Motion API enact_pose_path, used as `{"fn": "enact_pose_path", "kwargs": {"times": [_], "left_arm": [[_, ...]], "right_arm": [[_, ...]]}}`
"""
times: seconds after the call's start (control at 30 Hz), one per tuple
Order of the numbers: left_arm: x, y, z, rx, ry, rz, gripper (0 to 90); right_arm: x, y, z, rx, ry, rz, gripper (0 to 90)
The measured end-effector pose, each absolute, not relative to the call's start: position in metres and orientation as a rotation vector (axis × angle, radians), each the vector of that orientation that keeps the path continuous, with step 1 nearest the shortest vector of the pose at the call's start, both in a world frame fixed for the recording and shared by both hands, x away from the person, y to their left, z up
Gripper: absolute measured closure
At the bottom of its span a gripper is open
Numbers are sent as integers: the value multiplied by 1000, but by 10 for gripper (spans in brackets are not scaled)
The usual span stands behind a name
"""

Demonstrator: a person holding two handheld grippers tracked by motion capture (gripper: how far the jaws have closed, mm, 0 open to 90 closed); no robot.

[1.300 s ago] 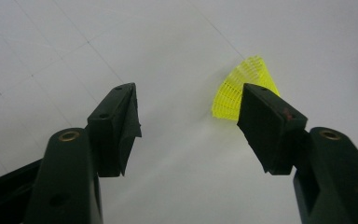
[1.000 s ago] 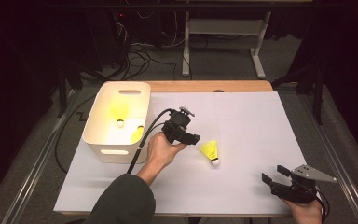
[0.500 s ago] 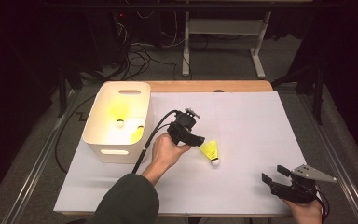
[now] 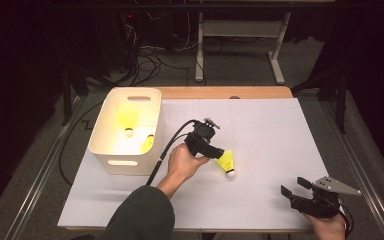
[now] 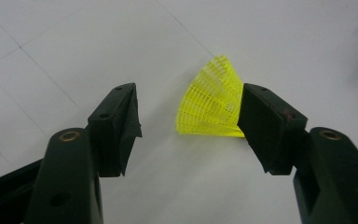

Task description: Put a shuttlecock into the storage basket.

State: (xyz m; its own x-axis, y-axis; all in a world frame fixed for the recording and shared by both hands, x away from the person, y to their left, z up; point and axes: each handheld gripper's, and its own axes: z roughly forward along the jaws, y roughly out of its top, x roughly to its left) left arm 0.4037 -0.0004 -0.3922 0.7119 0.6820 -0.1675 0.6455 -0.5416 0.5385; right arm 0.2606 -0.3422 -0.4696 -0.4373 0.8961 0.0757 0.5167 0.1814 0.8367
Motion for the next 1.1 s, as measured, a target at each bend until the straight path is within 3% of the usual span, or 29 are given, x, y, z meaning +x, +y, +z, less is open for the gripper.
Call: {"fn": "enact_pose_path", "kwargs": {"times": [1.1], "left_arm": [[409, -24, -409, 2366, 981, 29, 417]], "right_arm": [[261, -343, -470, 1328, 2029, 1167, 282]]}}
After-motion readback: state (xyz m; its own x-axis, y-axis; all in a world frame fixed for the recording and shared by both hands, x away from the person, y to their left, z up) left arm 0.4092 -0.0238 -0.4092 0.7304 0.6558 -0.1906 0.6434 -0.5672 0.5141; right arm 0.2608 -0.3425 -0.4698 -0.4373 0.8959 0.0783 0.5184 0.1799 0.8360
